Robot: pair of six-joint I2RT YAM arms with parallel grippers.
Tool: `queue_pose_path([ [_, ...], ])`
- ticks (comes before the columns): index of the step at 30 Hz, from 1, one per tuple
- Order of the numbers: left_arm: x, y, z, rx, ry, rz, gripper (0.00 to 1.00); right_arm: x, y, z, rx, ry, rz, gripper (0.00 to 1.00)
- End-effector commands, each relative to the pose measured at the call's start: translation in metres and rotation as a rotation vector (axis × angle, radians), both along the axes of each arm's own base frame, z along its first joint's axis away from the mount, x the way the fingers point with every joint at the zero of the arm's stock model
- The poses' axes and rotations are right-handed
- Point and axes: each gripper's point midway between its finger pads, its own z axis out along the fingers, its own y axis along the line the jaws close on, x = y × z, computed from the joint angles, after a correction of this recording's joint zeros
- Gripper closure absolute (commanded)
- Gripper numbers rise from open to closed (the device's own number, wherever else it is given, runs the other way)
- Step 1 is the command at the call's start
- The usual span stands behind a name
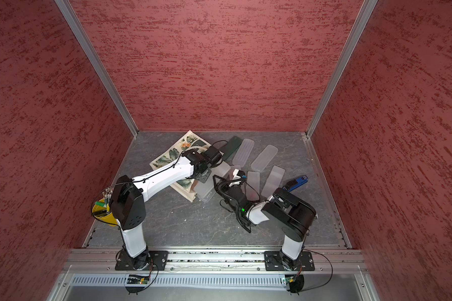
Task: Take out the pencil case from the canvas bag
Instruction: Pick up the pencil case from the canvas bag, then place the pencil case at the center of the board.
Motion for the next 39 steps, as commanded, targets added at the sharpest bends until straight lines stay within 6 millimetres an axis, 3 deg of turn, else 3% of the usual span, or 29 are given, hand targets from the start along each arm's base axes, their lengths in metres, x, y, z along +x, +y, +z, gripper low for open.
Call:
queue_pose_path([
  [1,0.001,0.001,0.005,0.003,-0.001,0.007,1.00,-0.002,-0.010,0.012,-0.038,-0.042,-0.016,0.81],
  [11,-0.001,0.002,0.008,0.009,-0.001,0.005,1.00,-0.020,-0.030,0.034,-0.133,-0.054,0.020,0.81],
  [15,-0.001,0.001,0.009,0.009,0.001,0.002,1.00,-0.037,-0.043,0.031,-0.196,-0.018,0.050,0.81],
  [21,-0.001,-0.001,0.006,0.005,0.008,-0.003,1.00,-0.072,-0.082,0.003,-0.238,0.109,0.047,0.81],
  [29,-0.004,-0.003,0.004,0.006,0.021,-0.009,1.00,-0.108,-0.136,-0.043,-0.171,0.269,-0.054,0.82],
  [34,-0.004,-0.004,0.003,0.009,0.025,-0.007,1.00,-0.117,-0.160,-0.055,-0.108,0.336,-0.140,0.83],
  [39,-0.005,-0.004,0.001,0.017,0.030,-0.008,1.00,-0.133,-0.173,-0.092,-0.016,0.509,-0.196,0.82],
])
